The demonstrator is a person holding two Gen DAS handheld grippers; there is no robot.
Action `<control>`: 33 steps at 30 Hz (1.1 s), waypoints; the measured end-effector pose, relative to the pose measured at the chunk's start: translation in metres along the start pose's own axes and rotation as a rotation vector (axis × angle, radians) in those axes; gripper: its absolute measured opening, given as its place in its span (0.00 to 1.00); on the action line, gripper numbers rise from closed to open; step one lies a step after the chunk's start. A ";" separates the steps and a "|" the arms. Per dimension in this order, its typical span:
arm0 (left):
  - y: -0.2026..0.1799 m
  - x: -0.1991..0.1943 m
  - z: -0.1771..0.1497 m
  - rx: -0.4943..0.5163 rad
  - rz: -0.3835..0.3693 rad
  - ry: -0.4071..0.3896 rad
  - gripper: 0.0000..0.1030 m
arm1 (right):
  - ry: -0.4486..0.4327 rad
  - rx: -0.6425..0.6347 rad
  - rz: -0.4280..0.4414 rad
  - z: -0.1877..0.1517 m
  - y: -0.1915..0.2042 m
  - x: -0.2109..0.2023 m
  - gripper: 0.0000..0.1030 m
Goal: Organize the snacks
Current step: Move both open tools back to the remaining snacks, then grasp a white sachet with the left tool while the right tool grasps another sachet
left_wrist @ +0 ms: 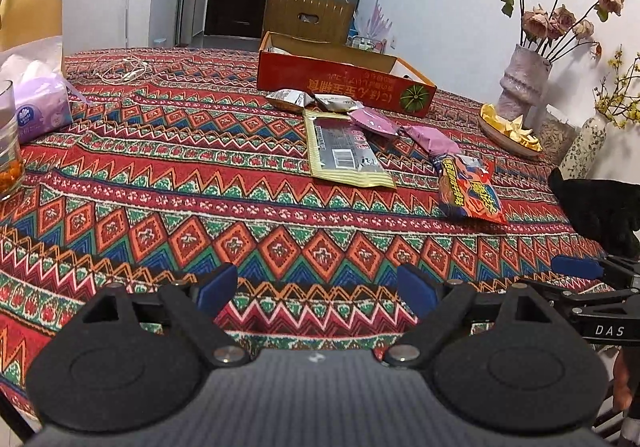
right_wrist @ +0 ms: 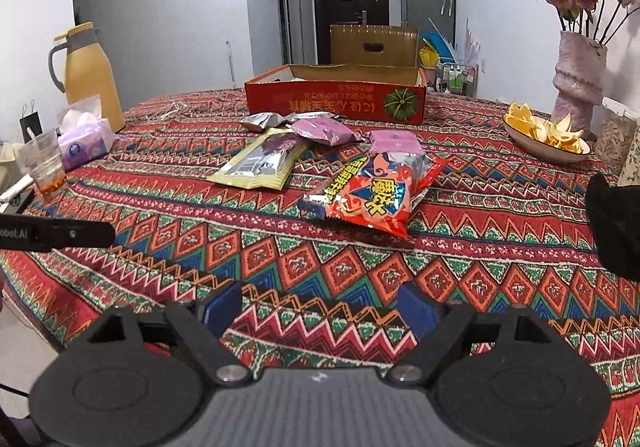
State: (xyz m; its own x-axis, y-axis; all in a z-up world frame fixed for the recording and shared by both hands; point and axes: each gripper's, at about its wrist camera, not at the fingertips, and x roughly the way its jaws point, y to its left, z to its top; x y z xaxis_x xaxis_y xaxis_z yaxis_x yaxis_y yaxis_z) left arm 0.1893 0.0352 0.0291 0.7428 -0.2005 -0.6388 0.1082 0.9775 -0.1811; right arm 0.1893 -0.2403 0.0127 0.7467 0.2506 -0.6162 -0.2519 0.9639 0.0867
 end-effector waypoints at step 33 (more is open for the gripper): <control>0.043 0.282 0.198 0.211 -0.047 -0.016 0.62 | 0.078 -0.023 0.118 0.225 -0.011 0.266 0.82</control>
State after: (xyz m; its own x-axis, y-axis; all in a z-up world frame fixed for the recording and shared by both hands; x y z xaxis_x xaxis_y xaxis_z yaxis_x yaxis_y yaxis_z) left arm 0.5341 0.0337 -0.0105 0.7439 -0.2468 -0.6211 0.2778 0.9594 -0.0484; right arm 0.5291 -0.1644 0.0243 0.6613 0.3534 -0.6617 -0.3498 0.9256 0.1448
